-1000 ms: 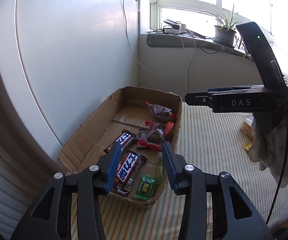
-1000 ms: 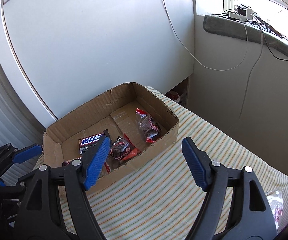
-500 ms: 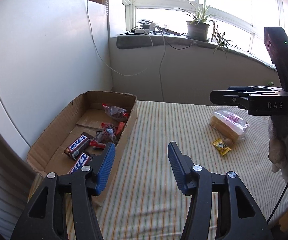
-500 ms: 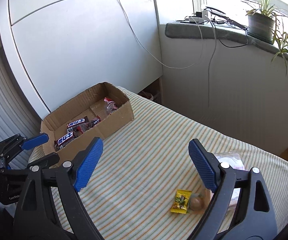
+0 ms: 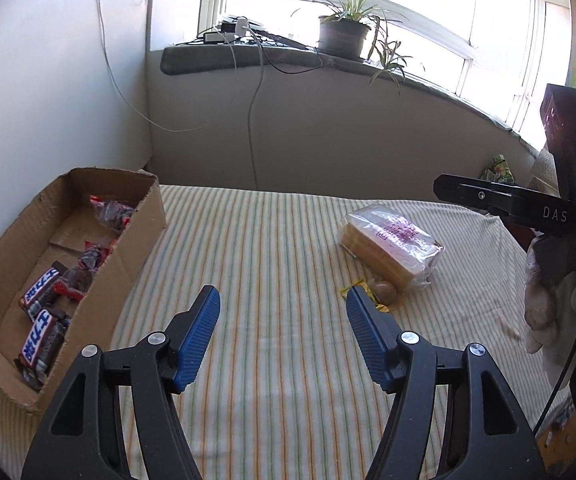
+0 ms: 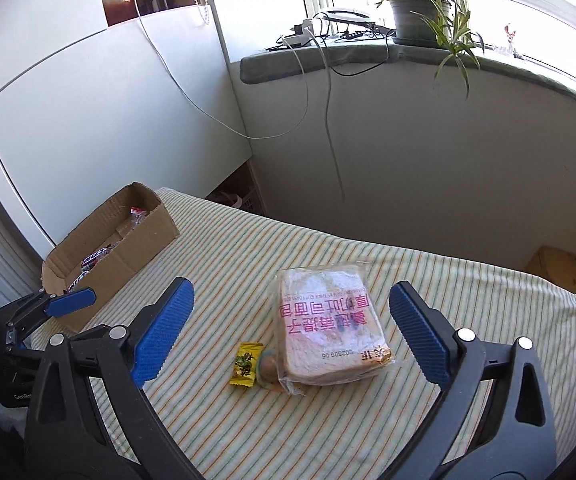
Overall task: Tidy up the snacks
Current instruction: 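Close both tools on the bagged bread loaf from its two sides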
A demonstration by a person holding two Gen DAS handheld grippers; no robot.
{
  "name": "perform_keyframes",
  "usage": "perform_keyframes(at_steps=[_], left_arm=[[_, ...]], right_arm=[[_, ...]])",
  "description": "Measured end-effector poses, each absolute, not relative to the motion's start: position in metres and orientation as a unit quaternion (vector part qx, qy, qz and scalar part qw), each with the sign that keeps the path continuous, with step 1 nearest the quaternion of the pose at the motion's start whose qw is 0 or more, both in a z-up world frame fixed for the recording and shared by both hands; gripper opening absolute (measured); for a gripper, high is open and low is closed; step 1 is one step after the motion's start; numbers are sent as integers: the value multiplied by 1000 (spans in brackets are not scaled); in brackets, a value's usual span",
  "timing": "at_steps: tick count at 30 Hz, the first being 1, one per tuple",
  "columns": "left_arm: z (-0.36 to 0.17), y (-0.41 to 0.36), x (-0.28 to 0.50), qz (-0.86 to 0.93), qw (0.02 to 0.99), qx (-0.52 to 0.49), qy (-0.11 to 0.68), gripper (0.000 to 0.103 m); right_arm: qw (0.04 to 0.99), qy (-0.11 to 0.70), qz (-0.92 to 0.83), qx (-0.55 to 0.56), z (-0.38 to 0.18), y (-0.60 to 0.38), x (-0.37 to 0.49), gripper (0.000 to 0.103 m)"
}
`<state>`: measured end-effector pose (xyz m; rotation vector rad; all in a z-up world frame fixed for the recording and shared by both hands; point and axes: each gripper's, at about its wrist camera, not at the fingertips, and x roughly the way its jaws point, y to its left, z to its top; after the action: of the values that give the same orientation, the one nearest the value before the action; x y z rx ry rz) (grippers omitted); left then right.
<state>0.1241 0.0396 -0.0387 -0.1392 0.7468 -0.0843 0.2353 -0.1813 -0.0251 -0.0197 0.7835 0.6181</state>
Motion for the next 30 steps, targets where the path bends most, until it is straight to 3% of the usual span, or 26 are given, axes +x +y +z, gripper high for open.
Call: perform_keyframes(at_steps=[15,27,30], left_arm=[[-66,-19,182,-133,895,-117,409,66],[-75,-50,213,-165,879,-123,431,66],[-77,-52,216,-168,876,-127,435,66]], right_arm=[[819,477,317,29,-87,-215,294,100],[794,505,336,34,-105,-209,307,100],[788,509,345,34,-107,-207,309,94]])
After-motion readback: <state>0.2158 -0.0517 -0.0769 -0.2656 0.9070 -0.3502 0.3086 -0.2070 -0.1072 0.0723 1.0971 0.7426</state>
